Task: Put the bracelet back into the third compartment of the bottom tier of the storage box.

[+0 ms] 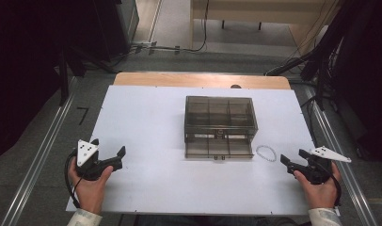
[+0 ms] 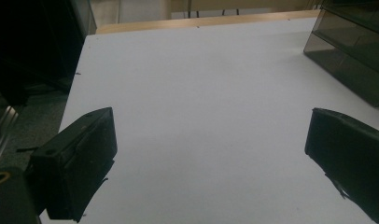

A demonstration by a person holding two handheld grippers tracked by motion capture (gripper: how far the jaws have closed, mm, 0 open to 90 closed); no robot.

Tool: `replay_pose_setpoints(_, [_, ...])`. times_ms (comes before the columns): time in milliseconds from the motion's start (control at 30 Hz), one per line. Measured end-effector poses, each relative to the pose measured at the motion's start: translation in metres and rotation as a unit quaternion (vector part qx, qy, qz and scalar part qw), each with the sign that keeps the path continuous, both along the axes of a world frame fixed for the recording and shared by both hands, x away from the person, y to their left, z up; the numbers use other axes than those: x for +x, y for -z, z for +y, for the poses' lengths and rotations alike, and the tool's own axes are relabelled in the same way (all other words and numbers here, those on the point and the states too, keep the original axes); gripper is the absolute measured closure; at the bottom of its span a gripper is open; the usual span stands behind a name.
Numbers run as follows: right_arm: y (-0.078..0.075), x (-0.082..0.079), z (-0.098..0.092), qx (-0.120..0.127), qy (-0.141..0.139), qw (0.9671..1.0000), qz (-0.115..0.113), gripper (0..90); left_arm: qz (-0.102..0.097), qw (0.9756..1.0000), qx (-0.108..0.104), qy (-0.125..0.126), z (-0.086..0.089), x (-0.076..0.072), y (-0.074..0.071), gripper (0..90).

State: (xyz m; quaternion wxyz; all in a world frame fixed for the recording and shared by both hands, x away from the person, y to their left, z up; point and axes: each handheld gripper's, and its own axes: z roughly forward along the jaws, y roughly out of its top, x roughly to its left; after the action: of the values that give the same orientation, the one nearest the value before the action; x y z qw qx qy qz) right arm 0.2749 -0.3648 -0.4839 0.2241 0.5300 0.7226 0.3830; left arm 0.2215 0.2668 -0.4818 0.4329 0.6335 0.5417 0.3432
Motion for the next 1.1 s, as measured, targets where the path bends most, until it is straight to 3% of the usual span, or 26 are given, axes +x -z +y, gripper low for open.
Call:
replay_pose_setpoints(267, [-0.0006, -0.0005, -0.0006, -0.001, 0.001, 1.0, -0.002, 17.9, 0.003, 1.0, 0.006, 0.003, -0.0021, 0.0009, 0.0009, 2.4])
replay_pose_setpoints(1100, [0.0003, 0.0026, 0.0014, -0.003, -0.001, 1.0, 0.003, 19.2, 0.005, 0.9999, -0.001, 0.009, -0.0011, 0.0015, 0.0013, 2.4])
